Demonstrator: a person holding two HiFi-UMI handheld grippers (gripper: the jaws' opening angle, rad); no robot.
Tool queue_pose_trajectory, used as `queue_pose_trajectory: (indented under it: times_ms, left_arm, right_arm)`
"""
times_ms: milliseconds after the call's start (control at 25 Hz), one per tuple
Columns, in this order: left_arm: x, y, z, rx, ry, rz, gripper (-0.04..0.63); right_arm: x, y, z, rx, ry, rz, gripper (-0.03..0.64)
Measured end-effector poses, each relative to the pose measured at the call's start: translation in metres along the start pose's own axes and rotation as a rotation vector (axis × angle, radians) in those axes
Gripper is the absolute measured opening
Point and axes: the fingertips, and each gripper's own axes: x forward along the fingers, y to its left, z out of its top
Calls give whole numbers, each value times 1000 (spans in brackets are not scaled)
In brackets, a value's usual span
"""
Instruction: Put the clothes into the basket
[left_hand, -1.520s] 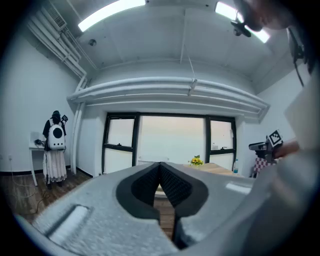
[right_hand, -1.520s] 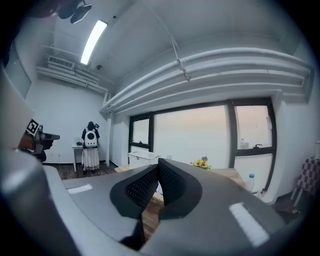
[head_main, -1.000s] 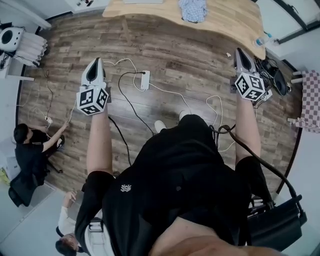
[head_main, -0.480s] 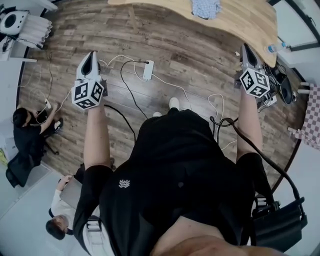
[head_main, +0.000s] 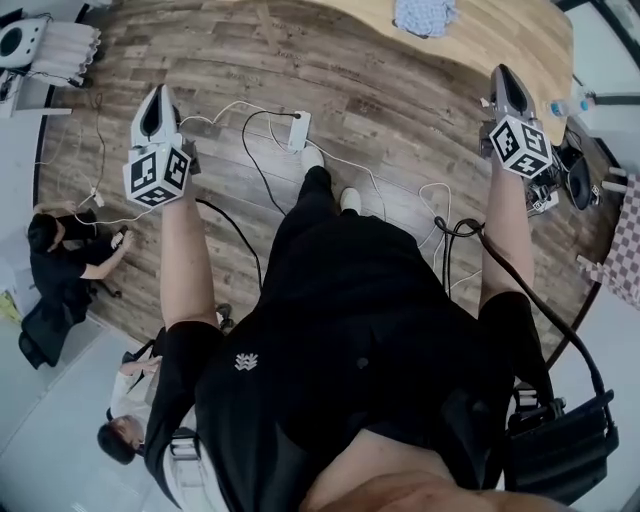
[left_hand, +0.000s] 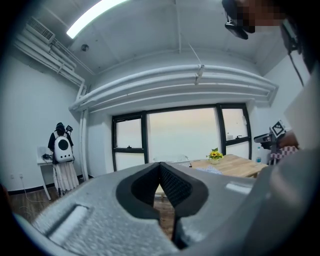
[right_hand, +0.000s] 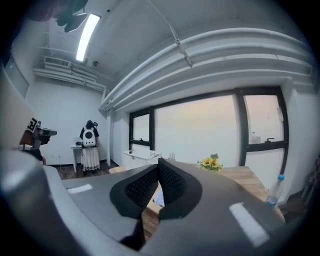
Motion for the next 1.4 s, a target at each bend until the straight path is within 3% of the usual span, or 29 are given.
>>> queue_pose_trajectory:
  times_ms: [240,400,760,1120,1400]
  left_arm:
    - [83,34,-4,4,-8,-57,1]
    - [133,55,21,-32,-44,-82,0]
    - [233,99,54,1,-100,-139,0]
    - [313,93,54,-18,-89,-189,2]
    - [400,95,58,-26,-70,-188,2]
  right_arm:
    - [57,4,-2,32,8,-61,-2]
    - [88,0,19,39,1,-109,-2]
    - [144,12,55,47,-44,-171,-2]
    - [228,4,56,29,-27,-159,-2]
    - [321,-37,64,74,-36,-191,-2]
